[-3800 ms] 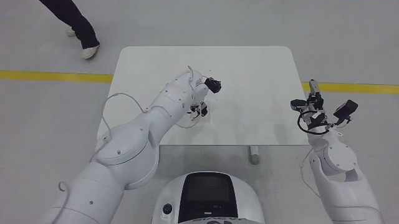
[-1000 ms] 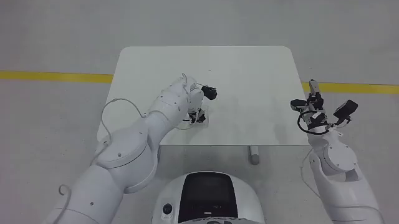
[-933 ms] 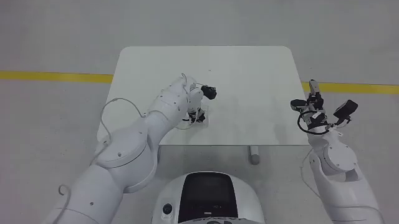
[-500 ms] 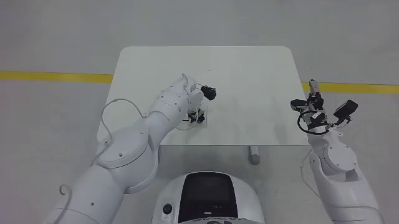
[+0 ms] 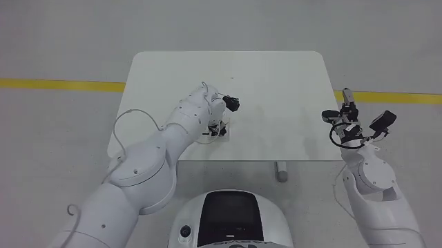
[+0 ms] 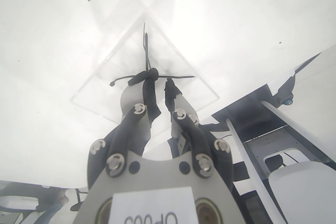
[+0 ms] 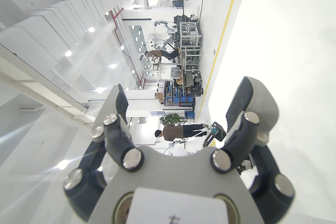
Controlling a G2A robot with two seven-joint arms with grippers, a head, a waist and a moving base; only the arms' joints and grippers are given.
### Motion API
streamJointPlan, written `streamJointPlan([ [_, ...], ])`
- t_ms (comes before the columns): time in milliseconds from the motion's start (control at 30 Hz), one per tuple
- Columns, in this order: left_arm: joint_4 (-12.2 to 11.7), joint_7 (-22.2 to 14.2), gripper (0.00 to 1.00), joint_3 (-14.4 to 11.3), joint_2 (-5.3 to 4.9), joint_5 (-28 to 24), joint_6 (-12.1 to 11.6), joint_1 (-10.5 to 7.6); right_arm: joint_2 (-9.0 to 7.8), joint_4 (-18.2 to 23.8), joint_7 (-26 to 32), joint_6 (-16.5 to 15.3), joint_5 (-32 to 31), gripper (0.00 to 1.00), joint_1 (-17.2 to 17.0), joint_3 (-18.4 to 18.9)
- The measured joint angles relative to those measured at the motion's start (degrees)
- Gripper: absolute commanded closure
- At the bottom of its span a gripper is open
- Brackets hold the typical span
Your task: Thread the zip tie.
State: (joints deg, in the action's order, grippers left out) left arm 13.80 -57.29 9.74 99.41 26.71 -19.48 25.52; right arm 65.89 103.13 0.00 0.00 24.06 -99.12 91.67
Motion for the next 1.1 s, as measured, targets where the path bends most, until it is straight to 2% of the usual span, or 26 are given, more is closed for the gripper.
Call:
streamJointPlan([
  [133, -0.2, 0.1, 1.00, 0.0, 0.09, 0.0, 0.0, -0.04, 0.00, 0.0, 0.0, 0.0, 0.0, 0.00, 0.0, 0.0],
  [800, -0.5, 1.0, 1.00, 0.0, 0.12, 0.5, 0.0, -0.39, 0.00, 0.0, 0.0, 0.0, 0.0, 0.00, 0.0, 0.0],
  [867, -0.5, 1.0, 0.75, 0.0, 0.10, 0.7, 0.0, -0.38, 0.00, 0.0, 0.0, 0.0, 0.0, 0.00, 0.0, 0.0],
  [900, -0.5, 1.0, 0.71, 0.0, 0.09, 0.8, 0.0, -0.36, 0.00, 0.0, 0.0, 0.0, 0.0, 0.00, 0.0, 0.0],
  [967, -0.5, 1.0, 0.66, 0.0, 0.08, 0.8, 0.0, -0.34, 0.00, 0.0, 0.0, 0.0, 0.0, 0.00, 0.0, 0.0],
  [1100, -0.3, 0.8, 0.67, 0.0, 0.07, 0.9, 0.0, -0.27, 0.00, 0.0, 0.0, 0.0, 0.0, 0.00, 0.0, 0.0],
])
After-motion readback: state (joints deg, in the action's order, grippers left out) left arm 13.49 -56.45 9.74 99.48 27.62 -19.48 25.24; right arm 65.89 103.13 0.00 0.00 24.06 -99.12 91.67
